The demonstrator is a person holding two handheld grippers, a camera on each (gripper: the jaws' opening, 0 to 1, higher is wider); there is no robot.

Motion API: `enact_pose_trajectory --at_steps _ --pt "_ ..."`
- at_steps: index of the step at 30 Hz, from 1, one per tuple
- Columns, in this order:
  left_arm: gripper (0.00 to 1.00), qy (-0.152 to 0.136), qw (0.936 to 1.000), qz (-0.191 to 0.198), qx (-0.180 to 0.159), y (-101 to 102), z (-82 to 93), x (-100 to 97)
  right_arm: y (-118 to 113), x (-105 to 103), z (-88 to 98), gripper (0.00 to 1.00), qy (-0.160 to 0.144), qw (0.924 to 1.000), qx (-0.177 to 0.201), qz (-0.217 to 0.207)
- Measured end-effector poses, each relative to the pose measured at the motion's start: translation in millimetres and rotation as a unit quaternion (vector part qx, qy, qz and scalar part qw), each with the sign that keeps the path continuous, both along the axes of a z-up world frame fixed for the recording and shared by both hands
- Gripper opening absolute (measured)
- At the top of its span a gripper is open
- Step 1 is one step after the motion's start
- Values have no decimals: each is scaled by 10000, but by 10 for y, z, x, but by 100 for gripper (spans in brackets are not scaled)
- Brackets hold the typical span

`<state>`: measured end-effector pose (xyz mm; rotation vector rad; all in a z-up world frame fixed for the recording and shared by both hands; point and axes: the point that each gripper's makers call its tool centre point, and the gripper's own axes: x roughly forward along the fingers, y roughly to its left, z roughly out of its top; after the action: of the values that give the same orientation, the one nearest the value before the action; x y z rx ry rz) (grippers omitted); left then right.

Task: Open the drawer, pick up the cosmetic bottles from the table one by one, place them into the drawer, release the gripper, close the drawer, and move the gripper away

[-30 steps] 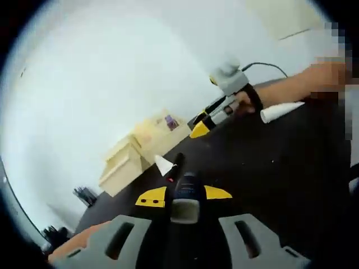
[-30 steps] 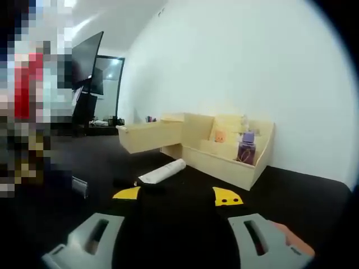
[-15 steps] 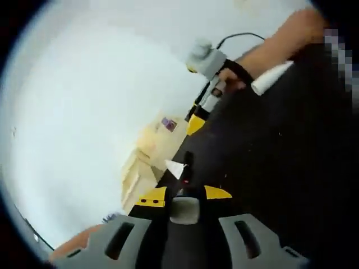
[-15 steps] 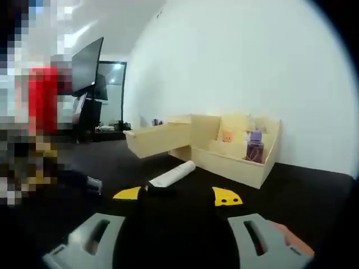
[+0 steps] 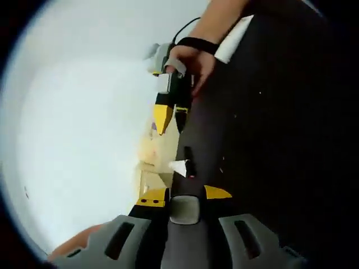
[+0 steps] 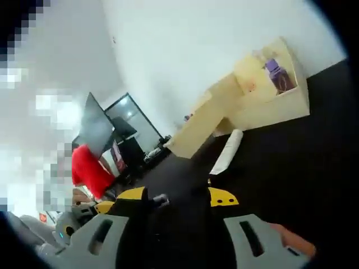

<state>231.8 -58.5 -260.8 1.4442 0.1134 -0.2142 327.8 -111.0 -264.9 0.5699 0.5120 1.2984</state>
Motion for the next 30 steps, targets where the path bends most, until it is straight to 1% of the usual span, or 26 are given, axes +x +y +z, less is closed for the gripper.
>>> enact_pose_trajectory --at_steps 1,3,4,5,7,9,11,12,13,14,15,16,17,18,19,22,25,28,30 --pt "18 -120 9998 -24 130 -3 43 8 13 -25 8 37 52 10000 26 49" --pt "18 -392 9980 -103 486 -15 142 13 59 -128 71 38 354 9986 255 296" --pt "18 -510 9970 -182 550 -39 187 10 74 -166 123 38 538 9969 444 376" --pt "18 -548 9968 -192 558 -43 207 9 68 -96 187 38 760 9944 603 416" --pt "18 -665 9958 -279 566 -76 273 -4 57 -75 305 39 1061 9888 890 550" --pt "18 -823 9942 -389 566 -132 345 -11 49 -113 380 39 1197 9848 1092 633" --pt "18 -1073 9907 -559 623 -220 434 -20 35 -70 423 40 1327 9811 1237 669" --pt "18 -1237 9878 -686 654 -290 493 -27 19 -47 456 40 1435 9780 1351 683" --pt "18 -1288 9865 -756 679 -327 516 -30 19 -77 488 40 1587 9734 1500 697" --pt "18 -1355 9854 -795 654 -363 549 -28 2 -73 538 41 1762 9671 1670 761" --pt "18 -1424 9839 -849 670 -406 587 -19 3 -177 580 43 1989 9583 1865 860" --pt "18 -1457 9828 -901 688 -443 612 -5 2 -222 603 44 2109 9528 1987 905" --pt "18 -1485 9823 -910 683 -470 639 18 7 -266 609 45 2198 9490 2048 956" --pt "18 -1513 9818 -920 692 -494 659 42 26 -298 583 46 2177 9499 2025 963" --pt "18 -1544 9808 -963 697 -522 677 62 52 -338 568 48 2223 9489 2018 977" --pt "18 -1630 9777 -1073 778 -614 696 114 122 -438 520 48 2350 9469 1947 1012" --pt "18 -1625 9761 -1165 850 -689 663 121 152 -534 522 48 2431 9446 1933 1061" --pt "18 -1614 9745 -1263 909 -758 606 117 154 -572 532 48 2595 9389 1986 1083" --pt "18 -1642 9714 -1357 1052 -811 555 104 159 -583 511 48 2620 9390 1965 1053"
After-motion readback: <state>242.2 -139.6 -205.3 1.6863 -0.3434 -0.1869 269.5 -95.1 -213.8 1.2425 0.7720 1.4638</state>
